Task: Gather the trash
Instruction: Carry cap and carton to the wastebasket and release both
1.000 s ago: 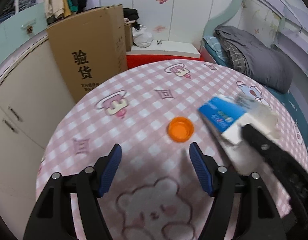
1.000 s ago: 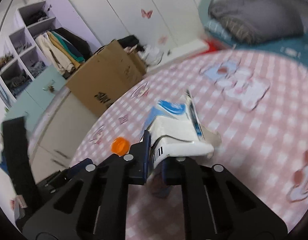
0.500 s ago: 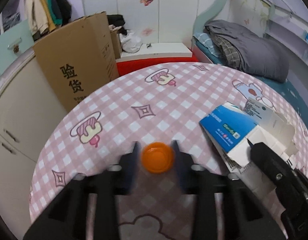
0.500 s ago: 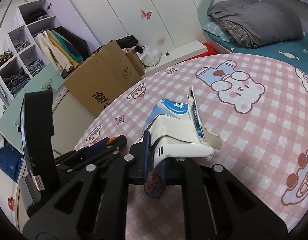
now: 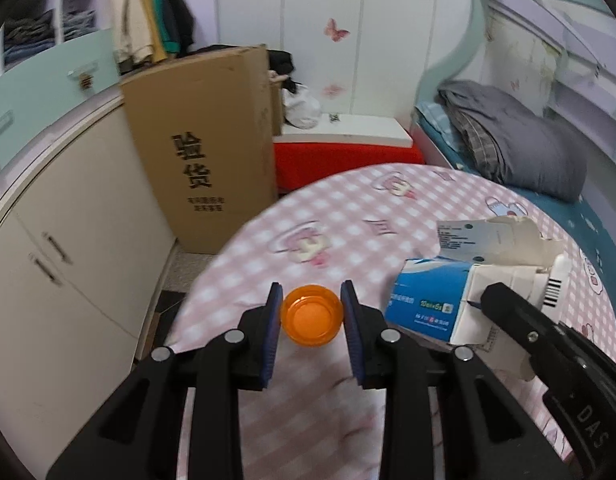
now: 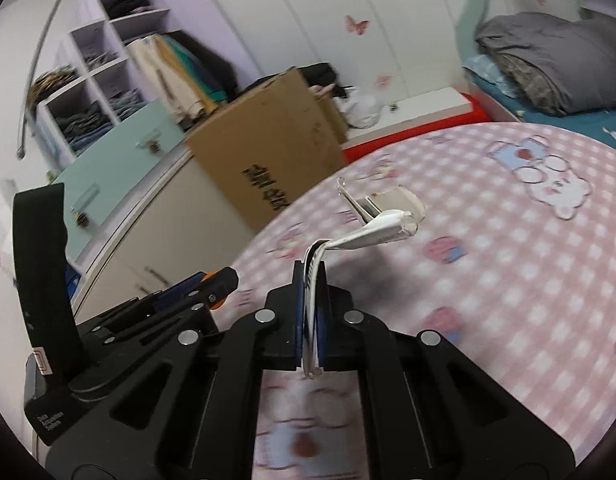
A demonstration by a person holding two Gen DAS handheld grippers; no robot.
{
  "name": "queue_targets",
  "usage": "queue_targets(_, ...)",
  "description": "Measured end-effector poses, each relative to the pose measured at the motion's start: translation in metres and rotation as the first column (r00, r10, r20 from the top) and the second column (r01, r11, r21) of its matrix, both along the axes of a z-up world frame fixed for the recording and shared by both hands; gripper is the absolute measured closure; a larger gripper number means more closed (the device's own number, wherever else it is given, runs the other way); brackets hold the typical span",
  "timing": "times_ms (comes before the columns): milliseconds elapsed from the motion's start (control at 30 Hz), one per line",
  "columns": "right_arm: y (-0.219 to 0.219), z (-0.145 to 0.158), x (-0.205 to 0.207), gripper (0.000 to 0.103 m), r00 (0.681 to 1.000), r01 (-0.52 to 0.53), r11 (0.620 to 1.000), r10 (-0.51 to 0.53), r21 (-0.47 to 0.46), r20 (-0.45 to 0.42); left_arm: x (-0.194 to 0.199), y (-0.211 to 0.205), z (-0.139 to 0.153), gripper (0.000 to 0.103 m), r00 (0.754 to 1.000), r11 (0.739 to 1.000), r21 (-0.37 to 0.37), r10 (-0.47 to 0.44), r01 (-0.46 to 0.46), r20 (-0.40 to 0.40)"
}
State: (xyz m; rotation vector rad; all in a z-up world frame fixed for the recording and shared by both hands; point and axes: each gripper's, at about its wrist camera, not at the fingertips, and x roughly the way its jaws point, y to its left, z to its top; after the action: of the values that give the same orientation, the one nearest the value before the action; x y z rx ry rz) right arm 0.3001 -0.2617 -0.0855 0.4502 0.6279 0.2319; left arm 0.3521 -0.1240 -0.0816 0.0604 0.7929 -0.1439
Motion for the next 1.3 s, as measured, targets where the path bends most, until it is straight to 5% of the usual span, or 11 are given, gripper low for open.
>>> queue_targets(367,0.129,0.022,-0.011,0.098,0.981,-0.193,0.98,0.194,-0.053,0.016,-0.048,0.139,0.01,0.074,0.983,0.98,-0.082,0.181,-0.179,0.02)
queue_targets(700,0.25,-0.002,-0.002,0.098,0.927,-0.375,0.919,0.371,-0.124,-0.057,-0.069,0.258,-0.017,0.074,0.936,0.929,-0.119,0.348,-0.351,-0.046)
queue_targets(1167,0.31,-0.05,0.014,0.098,0.908,-0.418,0.885,0.397,-0.205,-0.136,-0.058,0.327,-0.061,0.073,0.888,0.884,-0.105,0.442,-0.455,-0.13)
queue_targets(1233,0.312,-0.054,0.016,0.098,0.907,-0.42,0.883,0.397,-0.209,-0.143,-0.054,0.33,-0.066,0.068,0.878,0.876,-0.107,0.454,-0.471,-0.153)
queue_targets(1300,0.313,-0.055,0.017,0.098,0.906,-0.421,0.882,0.398,-0.21,-0.147,-0.053,0.333,-0.071,0.045,0.87,0.868,-0.109,0.464,-0.484,-0.166)
